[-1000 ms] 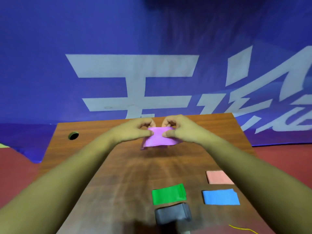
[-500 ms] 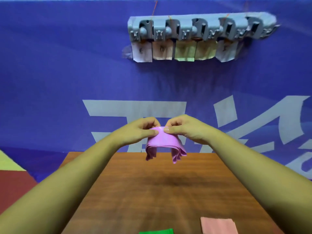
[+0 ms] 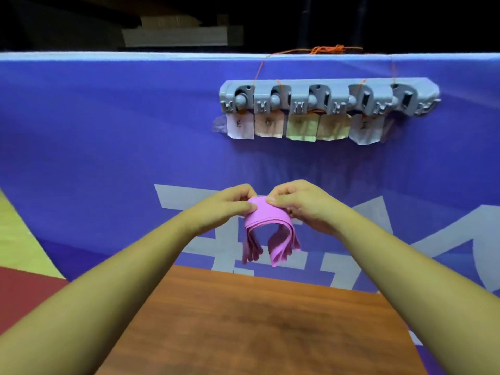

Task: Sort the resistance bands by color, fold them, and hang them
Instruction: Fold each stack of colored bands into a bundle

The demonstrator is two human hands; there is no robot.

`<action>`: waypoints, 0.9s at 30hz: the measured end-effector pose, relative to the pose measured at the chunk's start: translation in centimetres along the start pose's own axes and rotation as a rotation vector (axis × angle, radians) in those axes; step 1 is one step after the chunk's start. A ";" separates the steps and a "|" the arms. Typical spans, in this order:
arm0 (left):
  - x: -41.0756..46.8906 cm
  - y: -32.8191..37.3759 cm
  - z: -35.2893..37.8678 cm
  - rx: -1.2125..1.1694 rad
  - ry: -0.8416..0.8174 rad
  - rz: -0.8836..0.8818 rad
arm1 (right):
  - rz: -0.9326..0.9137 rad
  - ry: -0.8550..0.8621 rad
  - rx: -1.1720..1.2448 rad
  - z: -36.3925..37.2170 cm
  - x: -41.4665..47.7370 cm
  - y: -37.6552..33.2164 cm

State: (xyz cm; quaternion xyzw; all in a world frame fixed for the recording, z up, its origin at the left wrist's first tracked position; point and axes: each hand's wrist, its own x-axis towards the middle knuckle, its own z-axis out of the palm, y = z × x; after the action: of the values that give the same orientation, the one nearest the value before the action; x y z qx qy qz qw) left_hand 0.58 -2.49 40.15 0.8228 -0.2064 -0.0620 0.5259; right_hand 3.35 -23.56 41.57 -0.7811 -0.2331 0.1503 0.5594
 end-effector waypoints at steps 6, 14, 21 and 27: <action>-0.1 1.9 -2.7 0.189 0.008 0.197 | -0.045 0.149 0.047 -0.6 0.9 -2.7; 0.6 3.6 -7.3 0.110 0.136 0.269 | -0.279 0.226 -0.208 1.2 2.0 -6.1; 1.7 4.4 -12.1 0.136 0.149 0.331 | -0.493 0.499 -0.613 2.7 6.1 -7.9; 4.0 4.5 -15.8 0.145 0.218 0.415 | -0.538 0.727 -0.512 3.7 10.0 -10.0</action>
State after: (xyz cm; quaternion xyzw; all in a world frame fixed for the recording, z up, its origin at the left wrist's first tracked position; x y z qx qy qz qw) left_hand 7.99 7.57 51.52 0.8000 -0.3172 0.1515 0.4863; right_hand 8.03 -12.56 50.03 -0.8071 -0.2456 -0.3419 0.4139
